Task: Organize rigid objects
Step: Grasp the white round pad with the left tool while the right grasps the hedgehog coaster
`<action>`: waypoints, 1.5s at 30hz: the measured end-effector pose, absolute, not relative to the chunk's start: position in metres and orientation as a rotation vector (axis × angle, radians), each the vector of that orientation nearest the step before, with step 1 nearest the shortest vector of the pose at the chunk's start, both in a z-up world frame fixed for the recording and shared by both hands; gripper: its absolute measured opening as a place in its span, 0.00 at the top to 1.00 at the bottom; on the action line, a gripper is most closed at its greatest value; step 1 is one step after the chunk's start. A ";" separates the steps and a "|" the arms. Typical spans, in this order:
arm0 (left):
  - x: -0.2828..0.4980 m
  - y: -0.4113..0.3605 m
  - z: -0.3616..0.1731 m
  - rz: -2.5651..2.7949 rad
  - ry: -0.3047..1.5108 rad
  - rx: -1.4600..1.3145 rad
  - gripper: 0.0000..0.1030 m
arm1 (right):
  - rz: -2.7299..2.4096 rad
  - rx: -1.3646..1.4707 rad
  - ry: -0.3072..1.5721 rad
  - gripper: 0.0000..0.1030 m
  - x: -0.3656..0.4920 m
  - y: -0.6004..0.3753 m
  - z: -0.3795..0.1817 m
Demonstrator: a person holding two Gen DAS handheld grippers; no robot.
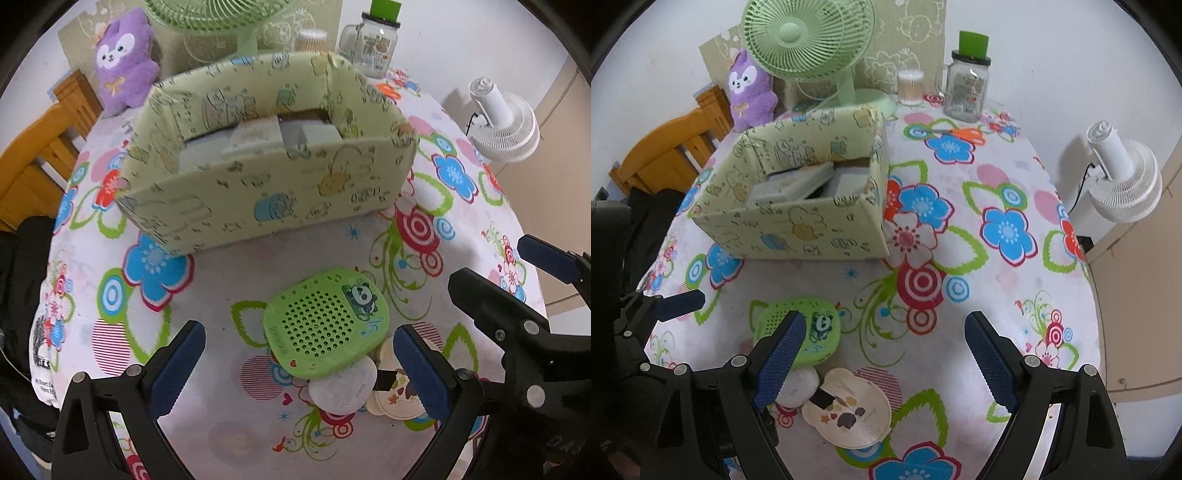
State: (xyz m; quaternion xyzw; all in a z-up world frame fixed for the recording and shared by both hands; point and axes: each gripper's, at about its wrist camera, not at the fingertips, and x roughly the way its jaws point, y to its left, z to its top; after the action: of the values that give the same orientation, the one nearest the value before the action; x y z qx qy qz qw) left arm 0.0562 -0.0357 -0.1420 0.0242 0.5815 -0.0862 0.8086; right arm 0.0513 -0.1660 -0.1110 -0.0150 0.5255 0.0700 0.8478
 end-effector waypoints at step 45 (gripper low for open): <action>0.011 -0.033 -0.180 -0.303 1.322 0.123 0.49 | 0.072 0.042 1.291 0.13 0.024 -0.164 -0.181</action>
State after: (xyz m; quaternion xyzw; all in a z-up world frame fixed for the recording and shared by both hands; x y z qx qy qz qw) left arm 0.0108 -0.0328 -0.1798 0.0568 0.6111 -0.1401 0.7770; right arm 0.0237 -0.1638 -0.1806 0.0195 0.6014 0.0335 0.7980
